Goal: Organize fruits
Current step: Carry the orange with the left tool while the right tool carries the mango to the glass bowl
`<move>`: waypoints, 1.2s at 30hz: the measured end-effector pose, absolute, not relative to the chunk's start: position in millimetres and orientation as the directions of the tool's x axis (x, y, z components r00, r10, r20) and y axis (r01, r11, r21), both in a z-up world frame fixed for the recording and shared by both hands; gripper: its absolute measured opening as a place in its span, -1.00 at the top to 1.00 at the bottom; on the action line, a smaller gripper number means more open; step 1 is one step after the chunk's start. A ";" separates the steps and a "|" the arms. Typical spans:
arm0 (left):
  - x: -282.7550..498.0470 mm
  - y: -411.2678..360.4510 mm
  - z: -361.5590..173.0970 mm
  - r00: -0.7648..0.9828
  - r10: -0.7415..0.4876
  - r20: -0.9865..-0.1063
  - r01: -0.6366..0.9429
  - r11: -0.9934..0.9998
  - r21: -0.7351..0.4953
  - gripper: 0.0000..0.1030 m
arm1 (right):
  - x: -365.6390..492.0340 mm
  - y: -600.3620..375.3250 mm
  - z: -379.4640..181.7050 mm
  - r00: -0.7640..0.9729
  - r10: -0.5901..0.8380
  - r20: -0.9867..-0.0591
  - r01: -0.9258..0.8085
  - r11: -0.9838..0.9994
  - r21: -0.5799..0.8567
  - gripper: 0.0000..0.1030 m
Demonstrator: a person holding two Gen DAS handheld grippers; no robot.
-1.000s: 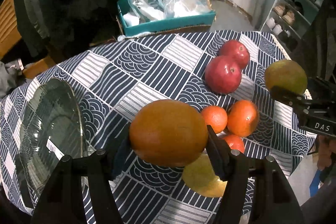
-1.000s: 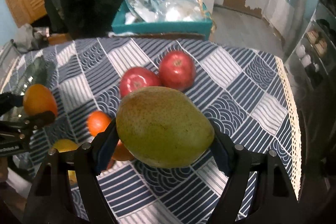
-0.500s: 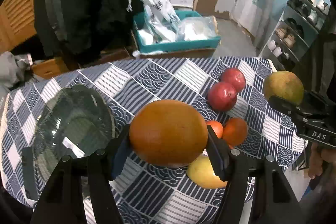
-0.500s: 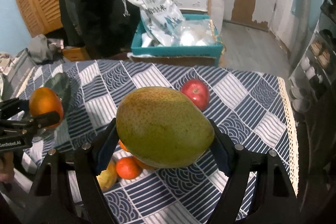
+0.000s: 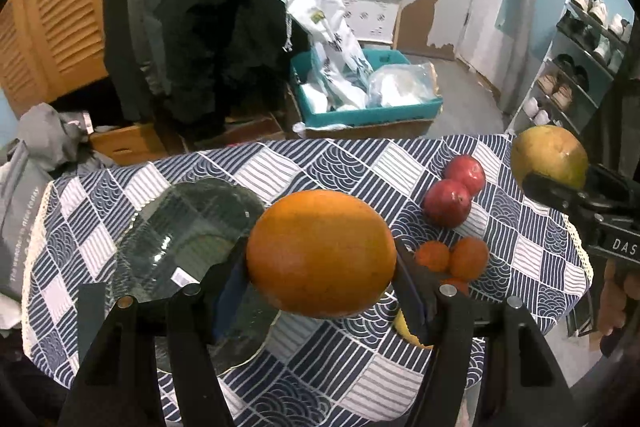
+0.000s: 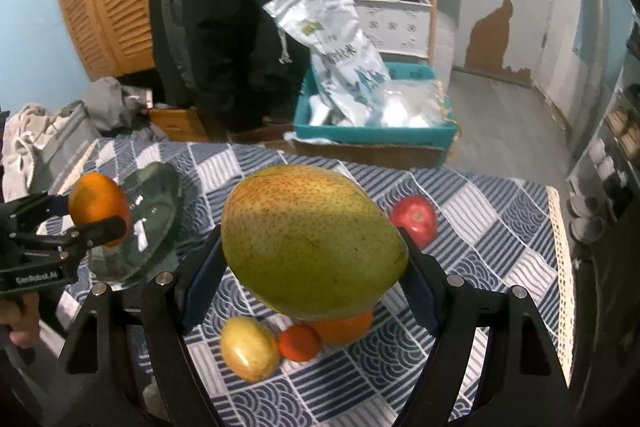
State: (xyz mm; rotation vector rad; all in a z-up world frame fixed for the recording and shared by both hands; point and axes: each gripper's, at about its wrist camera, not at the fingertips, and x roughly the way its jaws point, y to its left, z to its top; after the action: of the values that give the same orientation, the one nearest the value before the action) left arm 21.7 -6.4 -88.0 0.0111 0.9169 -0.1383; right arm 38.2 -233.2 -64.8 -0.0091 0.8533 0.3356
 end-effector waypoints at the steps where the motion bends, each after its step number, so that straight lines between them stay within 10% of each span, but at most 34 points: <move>1: 20.1 -2.8 -86.4 0.602 -0.117 -0.790 0.120 0.991 -0.056 -0.33 | 38.4 -230.1 -63.5 0.609 0.291 -0.738 -0.300 0.946 0.126 -0.55; 36: 12.5 125.6 -126.8 0.546 0.031 -0.837 -0.114 0.993 -0.038 -0.33 | 71.7 -41.6 -94.5 0.423 0.436 -0.794 -0.537 0.827 0.168 -0.55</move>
State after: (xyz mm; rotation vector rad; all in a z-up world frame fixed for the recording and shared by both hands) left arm 12.5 125.6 -126.8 -0.0918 0.9901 0.0862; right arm 71.7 -41.6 -94.5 -0.1173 0.9562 0.6107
